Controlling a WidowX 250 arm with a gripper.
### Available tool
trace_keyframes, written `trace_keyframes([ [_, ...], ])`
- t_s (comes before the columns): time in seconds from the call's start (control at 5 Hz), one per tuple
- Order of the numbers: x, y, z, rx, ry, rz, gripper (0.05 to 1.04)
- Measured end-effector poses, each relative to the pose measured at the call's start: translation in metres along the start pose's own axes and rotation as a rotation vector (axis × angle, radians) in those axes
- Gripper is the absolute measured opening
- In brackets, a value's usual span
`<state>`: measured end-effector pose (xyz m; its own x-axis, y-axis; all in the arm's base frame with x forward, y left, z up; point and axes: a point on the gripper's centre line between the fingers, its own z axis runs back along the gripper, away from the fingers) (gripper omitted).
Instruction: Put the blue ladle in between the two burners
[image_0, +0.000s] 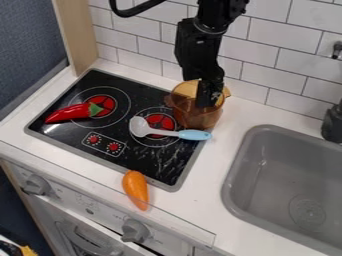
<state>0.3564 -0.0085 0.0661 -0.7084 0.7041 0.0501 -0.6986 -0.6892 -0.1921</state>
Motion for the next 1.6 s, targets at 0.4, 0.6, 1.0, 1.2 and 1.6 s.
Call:
trace_keyframes([
  [0.4,0.020,0.021,-0.013,0.011,-0.008,-0.059,1.001],
  [0.6,0.028,0.031,-0.005,-0.033,0.017,-0.084,1.001],
  [1.0,0.027,0.051,-0.028,-0.061,-0.059,-0.165,1.001],
  [1.2,0.019,0.047,-0.044,-0.056,-0.103,-0.174,1.001],
  [1.6,-0.001,0.035,-0.062,-0.060,-0.134,-0.170,1.001],
])
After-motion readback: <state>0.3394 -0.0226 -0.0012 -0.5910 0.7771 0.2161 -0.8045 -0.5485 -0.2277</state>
